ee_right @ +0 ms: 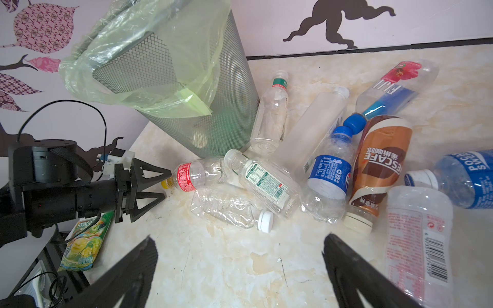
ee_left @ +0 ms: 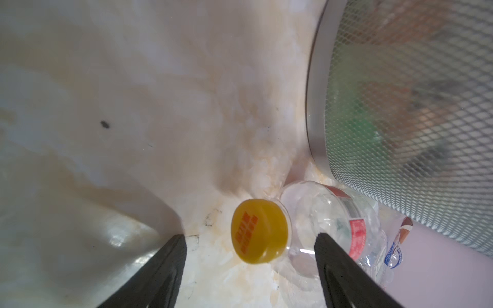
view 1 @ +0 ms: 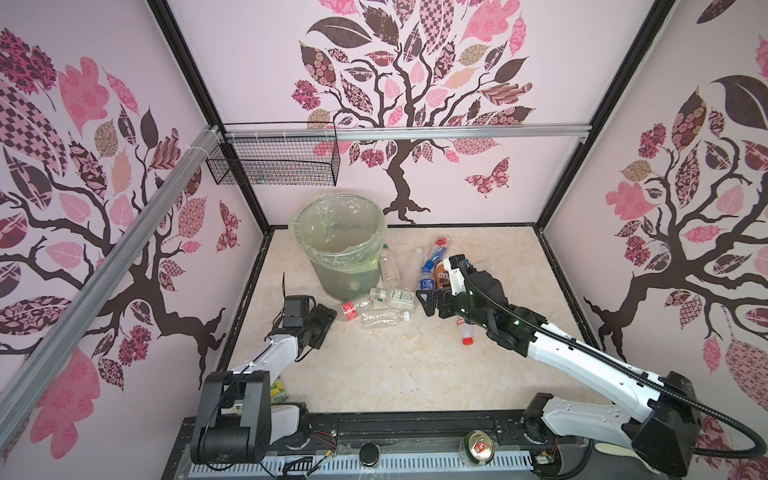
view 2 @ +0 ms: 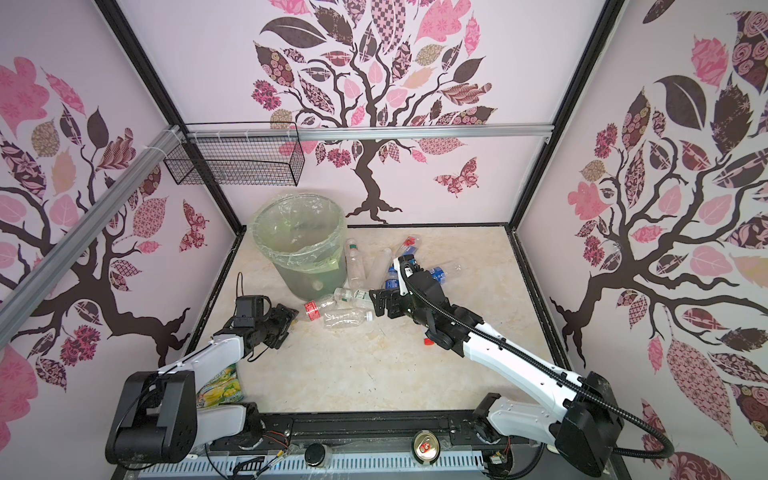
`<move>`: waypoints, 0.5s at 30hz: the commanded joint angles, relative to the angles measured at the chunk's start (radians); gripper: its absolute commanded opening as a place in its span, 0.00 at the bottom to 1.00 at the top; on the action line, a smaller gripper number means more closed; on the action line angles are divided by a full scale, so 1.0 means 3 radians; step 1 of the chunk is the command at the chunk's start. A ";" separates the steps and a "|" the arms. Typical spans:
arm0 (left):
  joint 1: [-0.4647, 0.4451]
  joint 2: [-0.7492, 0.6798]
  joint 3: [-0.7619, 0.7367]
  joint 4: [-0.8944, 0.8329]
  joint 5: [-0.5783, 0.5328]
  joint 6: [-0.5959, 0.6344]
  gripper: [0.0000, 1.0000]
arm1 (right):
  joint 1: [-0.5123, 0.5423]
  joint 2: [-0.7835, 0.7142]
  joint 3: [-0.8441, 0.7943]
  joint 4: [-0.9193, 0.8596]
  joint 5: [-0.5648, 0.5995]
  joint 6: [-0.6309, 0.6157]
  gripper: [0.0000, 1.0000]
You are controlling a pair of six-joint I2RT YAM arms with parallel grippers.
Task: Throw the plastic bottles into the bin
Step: 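Lower left gripper over the yellow cap of the red-label bottle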
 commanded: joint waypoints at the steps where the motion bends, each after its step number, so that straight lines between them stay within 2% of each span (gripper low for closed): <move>1: 0.0007 0.0079 -0.0084 0.0352 0.0138 -0.0185 0.78 | -0.0008 0.0077 0.0103 0.0056 -0.0004 -0.0102 0.99; 15: 0.0007 0.0371 -0.0035 0.0532 0.0091 -0.0319 0.67 | -0.0008 0.0150 0.0035 0.0165 -0.0011 -0.0183 1.00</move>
